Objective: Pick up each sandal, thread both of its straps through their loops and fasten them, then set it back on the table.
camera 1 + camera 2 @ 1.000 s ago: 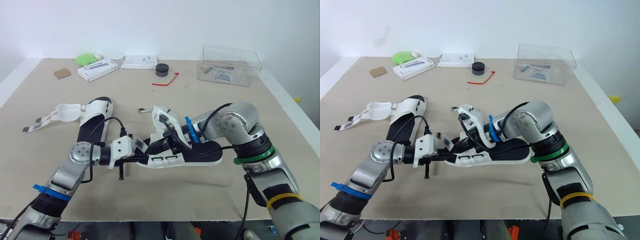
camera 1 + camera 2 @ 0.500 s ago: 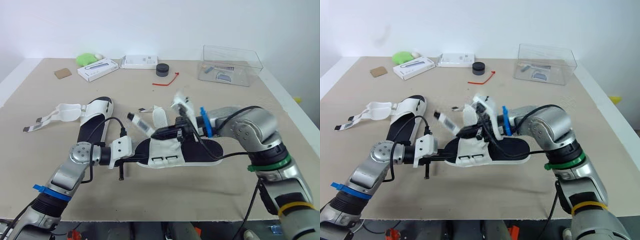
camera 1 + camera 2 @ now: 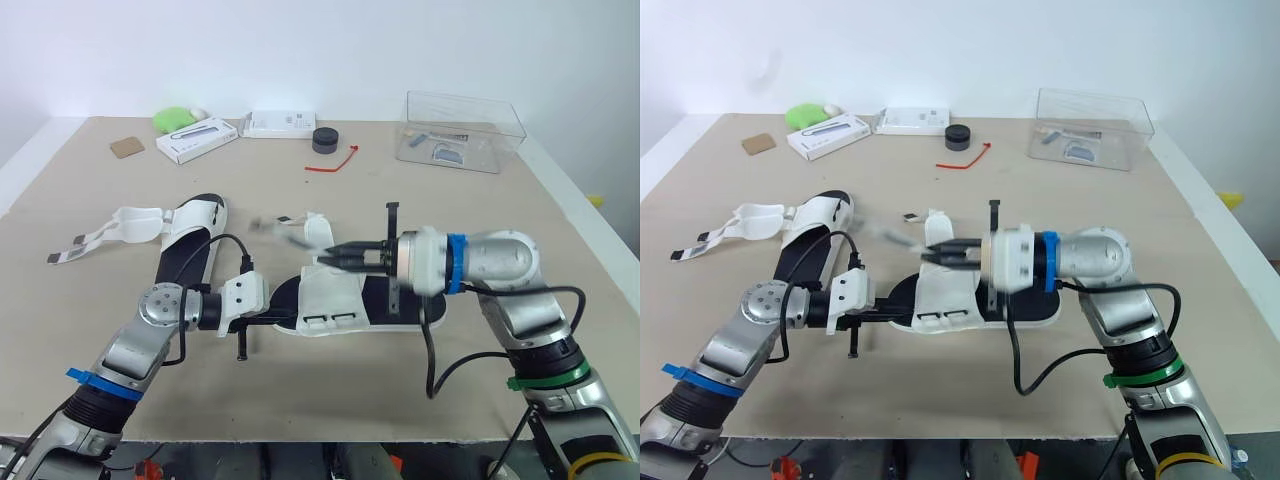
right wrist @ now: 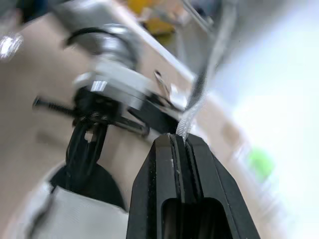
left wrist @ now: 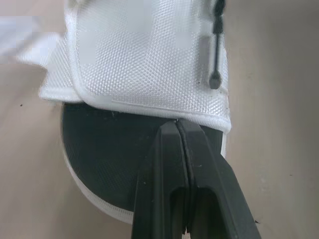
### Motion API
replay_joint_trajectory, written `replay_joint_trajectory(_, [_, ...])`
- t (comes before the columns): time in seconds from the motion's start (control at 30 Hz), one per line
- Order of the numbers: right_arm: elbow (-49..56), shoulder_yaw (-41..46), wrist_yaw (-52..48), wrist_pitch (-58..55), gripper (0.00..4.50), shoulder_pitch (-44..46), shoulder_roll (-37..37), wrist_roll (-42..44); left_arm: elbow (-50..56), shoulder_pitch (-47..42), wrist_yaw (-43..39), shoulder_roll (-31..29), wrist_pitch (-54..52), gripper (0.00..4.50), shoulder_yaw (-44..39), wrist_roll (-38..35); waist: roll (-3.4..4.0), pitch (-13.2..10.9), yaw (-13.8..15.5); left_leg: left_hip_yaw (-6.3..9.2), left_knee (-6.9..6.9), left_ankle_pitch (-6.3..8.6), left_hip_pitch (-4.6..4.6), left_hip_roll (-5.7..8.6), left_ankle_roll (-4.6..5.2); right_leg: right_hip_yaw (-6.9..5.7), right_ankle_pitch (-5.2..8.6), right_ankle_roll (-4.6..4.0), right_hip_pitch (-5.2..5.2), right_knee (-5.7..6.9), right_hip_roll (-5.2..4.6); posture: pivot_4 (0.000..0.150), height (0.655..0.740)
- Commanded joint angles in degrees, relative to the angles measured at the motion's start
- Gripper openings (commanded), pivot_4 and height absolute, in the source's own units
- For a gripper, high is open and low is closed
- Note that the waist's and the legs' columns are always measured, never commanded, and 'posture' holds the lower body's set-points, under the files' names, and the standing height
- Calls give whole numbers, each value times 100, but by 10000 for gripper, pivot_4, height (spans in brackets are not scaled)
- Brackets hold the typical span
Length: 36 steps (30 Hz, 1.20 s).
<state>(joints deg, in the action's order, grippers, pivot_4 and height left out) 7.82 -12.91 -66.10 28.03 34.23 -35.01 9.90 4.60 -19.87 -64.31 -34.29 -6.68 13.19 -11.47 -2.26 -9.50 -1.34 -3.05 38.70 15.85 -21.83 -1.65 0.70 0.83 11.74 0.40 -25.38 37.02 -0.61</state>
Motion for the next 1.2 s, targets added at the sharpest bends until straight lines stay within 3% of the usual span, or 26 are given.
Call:
replay_joint_trajectory(0.03, [-393, -273, -158, 2407, 677, 81, 14, -466, -83, -89, -43, 37, 2, 0, 40, -1, 0, 0, -1, -4, 0, 0, 4, 1, 0, 2, -1, -2, 2, 0, -1, 1500, 7400])
replay_joint_trajectory(0.13, [-796, -460, 3, 3660, 677, 209, -53, -687, -110, -118, -62, 44, 7, 0, 37, 2, 0, 0, -3, -14, 0, 0, 13, 2, 0, 12, -21, -34, 5, 3, -2, 1500, 7400])
replay_joint_trajectory(0.23, [-1259, -574, 176, 4231, 677, 166, -255, -823, -136, -116, -89, 25, 18, 0, 32, 5, 0, 0, -1, -19, -1, 0, 25, 0, 0, 17, -22, -37, 11, 5, -2, 1500, 7400])
replay_joint_trajectory(0.33, [-1593, -733, 340, 4337, 9338, 207, -420, -806, -152, -125, -96, 31, 14, 0, 37, 13, -1, -1, -1, -27, -2, 0, 37, 0, 0, 25, -22, -41, 17, 6, -2, 1500, 7400])
replay_joint_trajectory(0.37, [-1716, -732, 428, 4500, 14379, 264, -424, -897, -150, -122, -99, 40, -8, 0, 34, 1, -1, -1, -1, -34, -2, 0, 41, -2, 0, 30, -22, -43, 17, 9, -2, 1500, 7400])
replay_joint_trajectory(0.4, [-1817, -729, 508, 4618, 15161, 312, -428, -966, -142, -115, -100, 49, -32, 0, 32, -14, -1, -1, -2, -39, -3, 0, 45, -3, 0, 34, -22, -44, 18, 12, -2, 1500, 7400])
replay_joint_trajectory(0.43, [-1901, -707, 601, 4727, 22454, 355, -431, -1029, -131, -107, -100, 58, -54, 0, 31, -25, -1, -1, -3, -42, -2, 0, 47, -4, 0, 38, -23, -45, 17, 14, 0, 1500, 7400])
replay_joint_trajectory(0.57, [-2027, -749, 830, 4546, 40857, 434, -724, -837, -148, -120, -106, 92, -81, 0, 45, -27, -1, -1, 7, -47, -3, -2, 52, -6, 0, 43, -24, -47, 19, 17, 1, 1500, 7400])
replay_joint_trajectory(0.6, [-1938, -778, 807, 4241, 43820, 348, -895, -542, -152, -129, -108, 109, -108, 0, 40, -43, -1, -1, 11, -49, -3, -2, 52, -6, 0, 43, -24, -47, 19, 17, 0, 1500, 7400])
replay_joint_trajectory(0.77, [-1051, -713, 607, 2086, 43820, -233, -1558, 761, -213, -193, -148, 137, -178, 0, -23, -88, -1, 0, 19, -55, -4, 0, 50, -2, 1, 47, -22, -43, 19, 13, -29, 1500, 7400])
replay_joint_trajectory(0.97, [1135, -218, 1187, -2333, 43820, -1264, -2606, 3285, -477, -412, -210, 114, -96, 0, -88, -71, 3, -2, 24, -44, -3, -2, 47, -3, 0, 38, -23, -42, 19, 16, -30, 1500, 7400])
replay_joint_trajectory(1.2, [2377, 187, 1697, -5295, 43820, -1589, -2957, 5215, -677, -585, -261, 168, 2, 0, -57, -17, -1, -1, 21, -30, -3, -10, 51, -12, 1, 28, -11, -13, 23, 14, -4, 1500, 7400])
